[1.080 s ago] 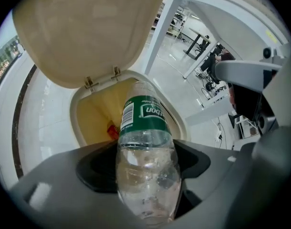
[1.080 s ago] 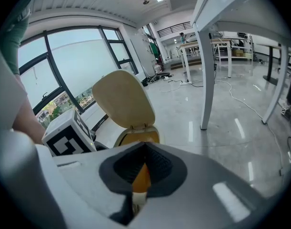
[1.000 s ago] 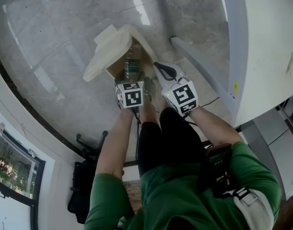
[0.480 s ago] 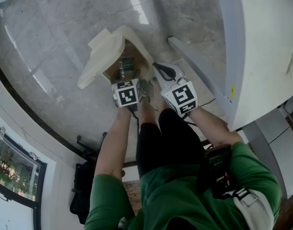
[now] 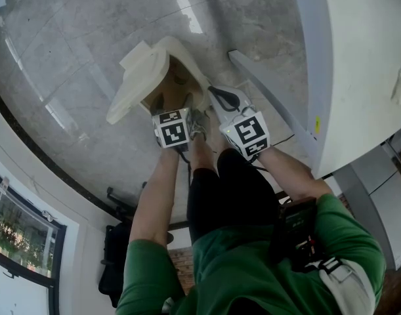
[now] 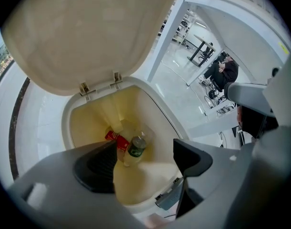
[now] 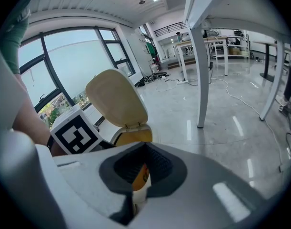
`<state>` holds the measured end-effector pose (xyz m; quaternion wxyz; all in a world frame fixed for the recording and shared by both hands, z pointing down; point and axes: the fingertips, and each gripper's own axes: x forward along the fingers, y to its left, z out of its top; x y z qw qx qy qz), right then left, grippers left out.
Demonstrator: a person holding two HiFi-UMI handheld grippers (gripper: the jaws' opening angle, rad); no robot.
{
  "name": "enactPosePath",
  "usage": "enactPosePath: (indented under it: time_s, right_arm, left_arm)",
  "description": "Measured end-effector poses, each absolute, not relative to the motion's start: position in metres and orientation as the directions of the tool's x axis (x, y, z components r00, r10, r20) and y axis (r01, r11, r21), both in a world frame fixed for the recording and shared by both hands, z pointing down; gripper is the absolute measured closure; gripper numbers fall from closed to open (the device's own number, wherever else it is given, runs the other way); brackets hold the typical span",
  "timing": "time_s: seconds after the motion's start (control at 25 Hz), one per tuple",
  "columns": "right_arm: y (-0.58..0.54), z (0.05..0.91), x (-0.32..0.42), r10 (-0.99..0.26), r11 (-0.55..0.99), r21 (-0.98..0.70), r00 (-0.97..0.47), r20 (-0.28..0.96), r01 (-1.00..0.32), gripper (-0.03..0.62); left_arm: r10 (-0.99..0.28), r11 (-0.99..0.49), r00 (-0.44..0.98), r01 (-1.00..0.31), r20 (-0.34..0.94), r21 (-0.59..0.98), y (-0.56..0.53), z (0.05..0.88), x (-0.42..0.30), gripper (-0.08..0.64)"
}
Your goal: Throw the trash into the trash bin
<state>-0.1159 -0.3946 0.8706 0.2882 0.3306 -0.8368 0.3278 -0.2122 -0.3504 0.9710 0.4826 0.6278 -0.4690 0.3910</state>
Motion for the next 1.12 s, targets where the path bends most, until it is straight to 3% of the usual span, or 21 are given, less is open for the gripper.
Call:
enactPosePath:
  time_s: [0.36,0.8,1.12]
  right_arm:
    - [-0.400,0.844,-0.134,-0.375,0.599,-0.343,-0.632,0.678,-0.723,0.589]
    - [-0.400,0.772,-0.163,-0.395,0.659,-0.307,-0.663,0.635,-0.687,0.589]
    - [-0.393,0.693,-0.180,-0.432,0.686,-0.273,-0.680,0.592,-0.674,0.589]
  left_arm:
    - [-0.486,-0.203,0.189,-0.974,0.853,0.100,-0.379,0.906,-0.227,0.353]
    - [-0.652,-0.175,0.138,-0.984,0.745,0.029,-0.385,0.809,-0.249,0.537]
    - [-0.762,-0.143,0.134,-0.989,0.633,0.036,-0.384,0.706,-0.264,0.557]
